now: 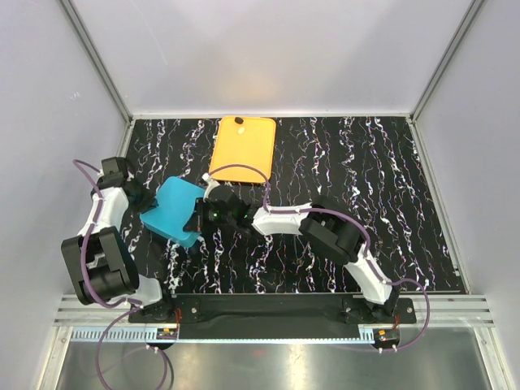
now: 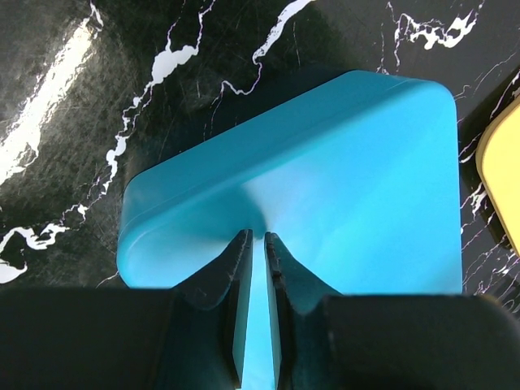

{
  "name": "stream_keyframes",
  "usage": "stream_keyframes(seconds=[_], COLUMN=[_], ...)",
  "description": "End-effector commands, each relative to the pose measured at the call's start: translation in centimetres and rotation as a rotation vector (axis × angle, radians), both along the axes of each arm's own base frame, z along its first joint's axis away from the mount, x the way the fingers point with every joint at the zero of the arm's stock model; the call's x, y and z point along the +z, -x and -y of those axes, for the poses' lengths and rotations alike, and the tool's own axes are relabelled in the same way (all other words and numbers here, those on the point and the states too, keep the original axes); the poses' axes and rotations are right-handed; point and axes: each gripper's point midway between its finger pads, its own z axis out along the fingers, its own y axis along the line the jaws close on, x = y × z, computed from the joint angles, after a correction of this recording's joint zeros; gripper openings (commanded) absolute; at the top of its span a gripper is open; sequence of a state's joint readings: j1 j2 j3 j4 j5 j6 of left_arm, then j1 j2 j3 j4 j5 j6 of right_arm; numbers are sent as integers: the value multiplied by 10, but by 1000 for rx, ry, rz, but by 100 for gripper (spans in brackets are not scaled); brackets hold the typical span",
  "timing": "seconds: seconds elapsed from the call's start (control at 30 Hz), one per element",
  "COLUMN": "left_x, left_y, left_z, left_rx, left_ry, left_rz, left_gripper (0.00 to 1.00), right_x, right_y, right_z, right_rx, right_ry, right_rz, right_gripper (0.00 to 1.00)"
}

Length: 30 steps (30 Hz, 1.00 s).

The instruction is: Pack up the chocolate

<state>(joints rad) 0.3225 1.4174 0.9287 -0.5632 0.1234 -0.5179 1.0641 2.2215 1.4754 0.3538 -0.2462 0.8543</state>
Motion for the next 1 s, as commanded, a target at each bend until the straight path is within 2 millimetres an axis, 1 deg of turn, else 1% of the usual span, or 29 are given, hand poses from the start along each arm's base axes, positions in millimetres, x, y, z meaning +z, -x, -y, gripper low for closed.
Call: stream_keyframes(seconds=[0.0,0.03,0.07,0.13,0.17,0.2,0.23,0.27,0.3,0.33,0.37,0.4,0.43,0.47,0.5,0.53,0.57,0.6,0.63,0.67,0.7,0.73,0.77,0.8,0.83,0.87,0.9,0.93,0.97], left_x=[13,19,32,47,61,76,83,94,108,129,138,148,164,167,170,173,176,175,179,178,177,182,170,162,157,153,131,124,121], left_y=[-7,-9,-15,-17,-22,-22,-19,-18,-19,-16,-14,-11,-5,0,4,10,18,23,27,37,39,38,36,31,27,20,8,5,-9], left_z=[-10,-10,-9,-3,-2,1,12,14,20,36,49,60,80,91,101,119,129,137,152,162,168,178,179,185,191,192,196,205,201], left_rx=[14,7,-10,-46,-60,-77,-126,-138,-161,-220,-269,-309,-380,-422,-456,-529,-567,-591,-636,-677,-692,-703,-689,-686,-687,-667,-662,-678,-644], left_ry=[-31,-35,-37,-49,-72,-100,-126,-163,-177,-189,-171,-166,-169,-158,-153,-147,-128,-113,-86,-59,-52,-42,-42,-16,1,3,8,-3,-62], left_rz=[6,18,57,84,113,144,143,161,199,271,313,351,421,441,461,485,511,524,563,591,608,650,640,617,603,579,493,461,439], left_gripper=[18,19,19,22,22,24,26,28,30,39,44,49,62,67,76,98,99,99,99,99,99,99,99,99,99,99,99,99,99], right_x=[34,40,62,71,89,94,95,109,115,111,125,119,122,139,140,138,148,144,146,156,158,153,165,162,165,177,179,174,180], right_y=[-9,-9,-10,-8,-8,-9,-9,-11,-12,-13,-13,-11,-10,-8,-5,-2,4,8,10,15,18,21,26,30,33,39,41,43,44], right_z=[14,17,21,31,39,45,54,68,78,92,112,127,140,160,173,187,209,223,236,258,270,283,301,311,319,330,335,341,349], right_rx=[-31,-33,-44,-55,-76,-89,-98,-135,-161,-185,-233,-244,-265,-305,-323,-328,-356,-367,-386,-426,-448,-468,-500,-516,-528,-545,-553,-561,-590], right_ry=[38,32,5,8,5,18,43,67,87,130,156,197,216,222,241,273,297,330,346,350,355,371,348,352,339,299,284,283,257], right_rz=[70,79,101,121,139,153,172,197,212,233,256,270,285,305,311,322,331,331,335,348,350,343,355,349,349,359,359,355,364], right_gripper=[7,8,8,10,13,16,20,24,36,42,48,73,90,99,100,100,100,100,100,100,100,100,100,100,100,100,99,100,100])
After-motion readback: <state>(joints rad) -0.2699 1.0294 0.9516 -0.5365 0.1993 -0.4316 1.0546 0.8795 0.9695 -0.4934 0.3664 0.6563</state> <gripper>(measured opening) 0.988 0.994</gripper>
